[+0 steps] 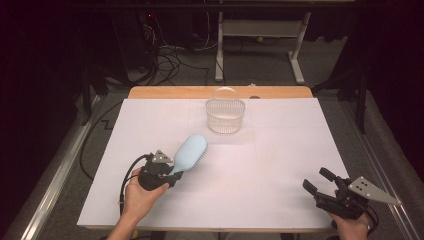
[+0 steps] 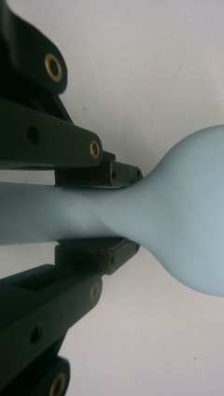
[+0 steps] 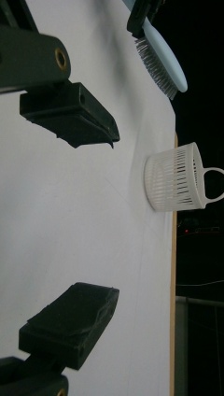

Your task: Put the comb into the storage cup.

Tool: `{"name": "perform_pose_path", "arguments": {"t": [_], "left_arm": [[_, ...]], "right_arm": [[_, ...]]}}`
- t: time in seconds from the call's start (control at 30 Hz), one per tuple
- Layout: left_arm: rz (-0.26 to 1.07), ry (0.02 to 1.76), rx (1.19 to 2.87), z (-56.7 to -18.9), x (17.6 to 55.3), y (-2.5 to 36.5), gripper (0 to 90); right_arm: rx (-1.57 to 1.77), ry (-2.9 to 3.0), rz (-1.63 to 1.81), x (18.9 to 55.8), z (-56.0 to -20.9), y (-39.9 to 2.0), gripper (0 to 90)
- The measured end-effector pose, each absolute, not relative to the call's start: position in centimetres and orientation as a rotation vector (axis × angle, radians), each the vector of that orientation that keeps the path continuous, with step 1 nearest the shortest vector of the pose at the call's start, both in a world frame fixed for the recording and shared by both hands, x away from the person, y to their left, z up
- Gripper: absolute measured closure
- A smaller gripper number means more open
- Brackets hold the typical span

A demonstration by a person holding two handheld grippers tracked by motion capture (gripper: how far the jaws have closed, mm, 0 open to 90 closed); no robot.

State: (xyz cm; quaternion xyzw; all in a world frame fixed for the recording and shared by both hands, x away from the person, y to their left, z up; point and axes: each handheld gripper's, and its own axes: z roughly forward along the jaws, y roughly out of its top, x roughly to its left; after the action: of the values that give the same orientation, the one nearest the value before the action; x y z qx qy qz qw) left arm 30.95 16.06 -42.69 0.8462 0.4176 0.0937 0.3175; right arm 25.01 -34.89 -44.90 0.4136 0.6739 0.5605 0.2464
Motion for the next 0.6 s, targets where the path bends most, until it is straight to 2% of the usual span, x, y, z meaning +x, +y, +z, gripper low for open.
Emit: {"name": "perform_pose_path", "arguments": {"t": [0.6], "left_arm": [[0.26, 1.035, 2.199, -41.98, 30.36, 15.03, 69.0]], "right_arm": [[1.1, 1.814, 1.547, 25.05, -44.57, -34.25, 20.4]]}}
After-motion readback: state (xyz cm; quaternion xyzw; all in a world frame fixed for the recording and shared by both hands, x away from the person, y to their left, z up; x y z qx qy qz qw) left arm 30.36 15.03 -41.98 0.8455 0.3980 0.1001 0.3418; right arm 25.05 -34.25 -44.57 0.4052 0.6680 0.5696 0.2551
